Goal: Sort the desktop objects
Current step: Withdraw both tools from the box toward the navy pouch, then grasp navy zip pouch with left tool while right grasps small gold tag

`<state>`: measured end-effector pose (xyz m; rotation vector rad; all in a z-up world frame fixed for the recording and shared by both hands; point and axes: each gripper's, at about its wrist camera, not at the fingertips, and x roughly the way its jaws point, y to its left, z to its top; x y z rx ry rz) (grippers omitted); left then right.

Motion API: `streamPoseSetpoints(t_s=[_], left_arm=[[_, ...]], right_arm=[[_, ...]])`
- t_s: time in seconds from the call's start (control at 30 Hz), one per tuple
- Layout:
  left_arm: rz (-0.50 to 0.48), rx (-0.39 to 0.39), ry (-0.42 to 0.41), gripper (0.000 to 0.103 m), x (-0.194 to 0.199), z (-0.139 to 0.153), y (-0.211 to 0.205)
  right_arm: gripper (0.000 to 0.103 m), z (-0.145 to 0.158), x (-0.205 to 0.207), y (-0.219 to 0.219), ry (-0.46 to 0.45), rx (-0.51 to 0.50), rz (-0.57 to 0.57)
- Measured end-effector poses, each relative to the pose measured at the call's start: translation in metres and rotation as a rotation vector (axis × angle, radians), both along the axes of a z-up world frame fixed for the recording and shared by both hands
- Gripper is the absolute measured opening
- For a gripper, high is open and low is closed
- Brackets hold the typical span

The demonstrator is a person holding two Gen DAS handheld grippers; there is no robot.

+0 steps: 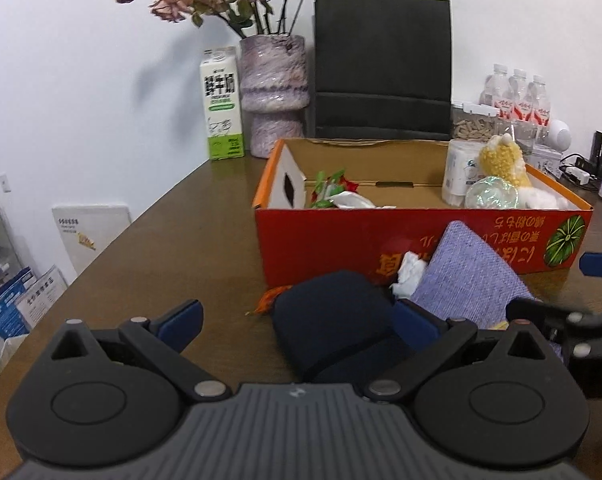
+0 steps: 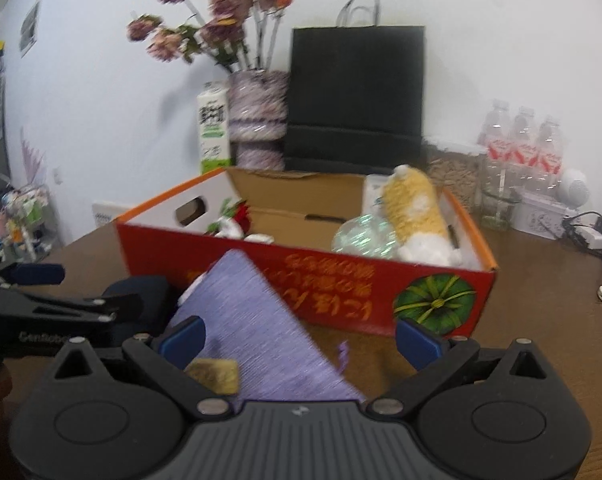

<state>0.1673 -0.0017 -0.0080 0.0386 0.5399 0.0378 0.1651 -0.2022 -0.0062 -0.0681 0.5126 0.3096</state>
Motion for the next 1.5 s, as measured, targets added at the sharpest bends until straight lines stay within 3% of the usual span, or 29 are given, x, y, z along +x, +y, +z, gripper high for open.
streamPoseSetpoints(t_s=[0.13,0.53,0.63,0.8,0.83,1.5], left_arm=[[0.028,-0.002,0.017,0.103,-0.007,0.001,0.008],[0.052,-0.010,0.026,0.103,-0.022,0.002,0.020],[0.054,-0.015,0.027,0.103,-0.023,0.001,0.021],[0.054,-0.009,0.034,0.103,-0.024,0.000,0.020],[0.054,-0.009,0.036,0.103,-0.024,0.000,0.020],[0.023,0.003,0.084,0.103,-0.005,0.007,-0.023]], right_arm=[[0.099,-0.001,-0.006,0.010,0.020,-0.014,0.029],[0.075,-0.011,0.000,0.031,0.111,-0.037,0.046],[0.063,-0.014,0.002,0.034,0.133,-0.038,0.051],[0.032,-0.015,0.002,0.035,0.142,-0.030,0.063],[0.029,-0.015,0.001,0.034,0.143,-0.027,0.063],[0.029,-0.007,-0.003,-0.013,0.075,0.029,-0.036]])
